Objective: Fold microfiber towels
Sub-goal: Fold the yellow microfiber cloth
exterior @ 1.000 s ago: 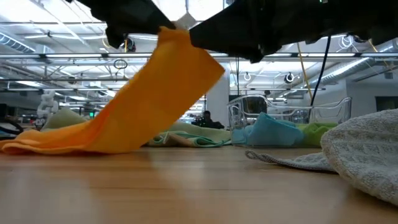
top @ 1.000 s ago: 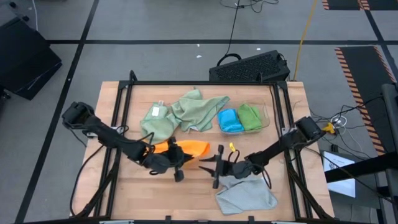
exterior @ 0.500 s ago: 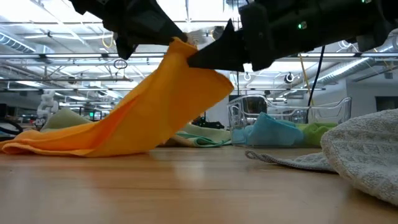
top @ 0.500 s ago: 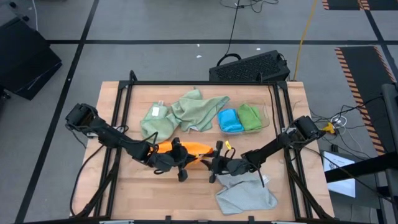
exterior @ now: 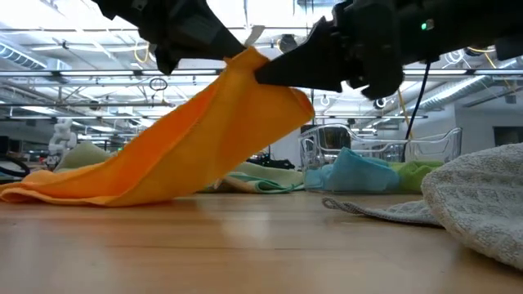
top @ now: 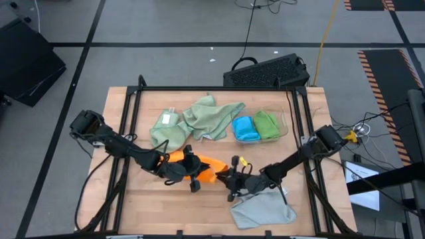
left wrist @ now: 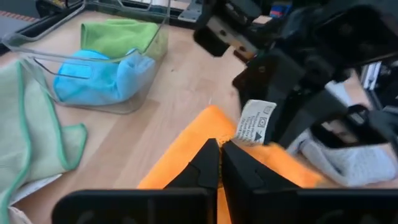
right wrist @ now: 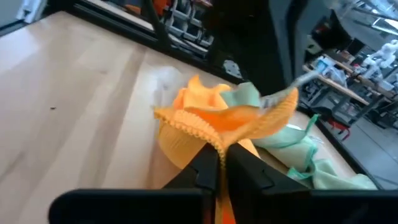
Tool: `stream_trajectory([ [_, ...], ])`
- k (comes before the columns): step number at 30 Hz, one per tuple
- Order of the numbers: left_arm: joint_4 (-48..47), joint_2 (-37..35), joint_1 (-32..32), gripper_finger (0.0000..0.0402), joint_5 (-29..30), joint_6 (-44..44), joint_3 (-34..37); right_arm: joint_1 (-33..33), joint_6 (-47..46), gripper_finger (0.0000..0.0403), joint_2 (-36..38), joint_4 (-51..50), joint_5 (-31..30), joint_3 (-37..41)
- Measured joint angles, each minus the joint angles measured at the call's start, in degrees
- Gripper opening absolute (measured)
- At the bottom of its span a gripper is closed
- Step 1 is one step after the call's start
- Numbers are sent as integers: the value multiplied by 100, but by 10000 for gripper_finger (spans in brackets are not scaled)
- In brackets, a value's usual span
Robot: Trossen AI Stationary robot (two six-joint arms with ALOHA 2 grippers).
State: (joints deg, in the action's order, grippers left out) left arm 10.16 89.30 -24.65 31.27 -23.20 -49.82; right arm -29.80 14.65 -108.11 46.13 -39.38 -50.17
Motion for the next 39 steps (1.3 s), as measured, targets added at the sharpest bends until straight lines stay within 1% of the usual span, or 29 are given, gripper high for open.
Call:
stream_trajectory([
  [3,-196,-6,49,5,29,19,0,-85,-30,25,12,-130,49,0],
  [6,-519,-7,106,10,100,-211,0,-151,-26,42,10,-297,78,8],
  [10,-811,-11,110,14,133,-377,0,-215,-33,77,10,-434,388,9],
  [12,-930,-11,101,8,132,-393,0,-254,-78,97,10,-530,611,9],
  [16,-1055,-11,103,8,125,-398,0,-369,-663,133,10,-908,669,7],
  [18,-1005,-11,101,14,112,-398,0,-413,-1205,150,33,-1195,506,8],
  [20,-983,-11,101,14,31,-406,0,-413,-1877,166,112,-1414,81,11],
  [22,-969,-11,101,8,0,-410,0,-335,-2262,180,249,-1466,-318,11],
  [25,-945,-10,101,6,-8,-411,0,-177,-2148,198,413,-1216,-824,9],
  [27,-782,-9,101,13,-23,-384,0,8,-1839,206,496,-941,-798,9],
  [28,-683,-9,101,16,-22,-349,0,134,-1731,208,515,-768,-560,7],
  [31,-438,-9,88,15,-28,-183,0,571,-1734,202,510,-580,666,3],
  [33,-317,-9,53,8,-24,-68,0,770,-1965,185,504,-608,1261,4],
  [35,-266,-9,9,5,-26,82,0,865,-2085,157,508,-616,1548,4],
  [39,-264,-9,-52,25,-22,248,0,880,-1866,77,508,-795,1568,4],
])
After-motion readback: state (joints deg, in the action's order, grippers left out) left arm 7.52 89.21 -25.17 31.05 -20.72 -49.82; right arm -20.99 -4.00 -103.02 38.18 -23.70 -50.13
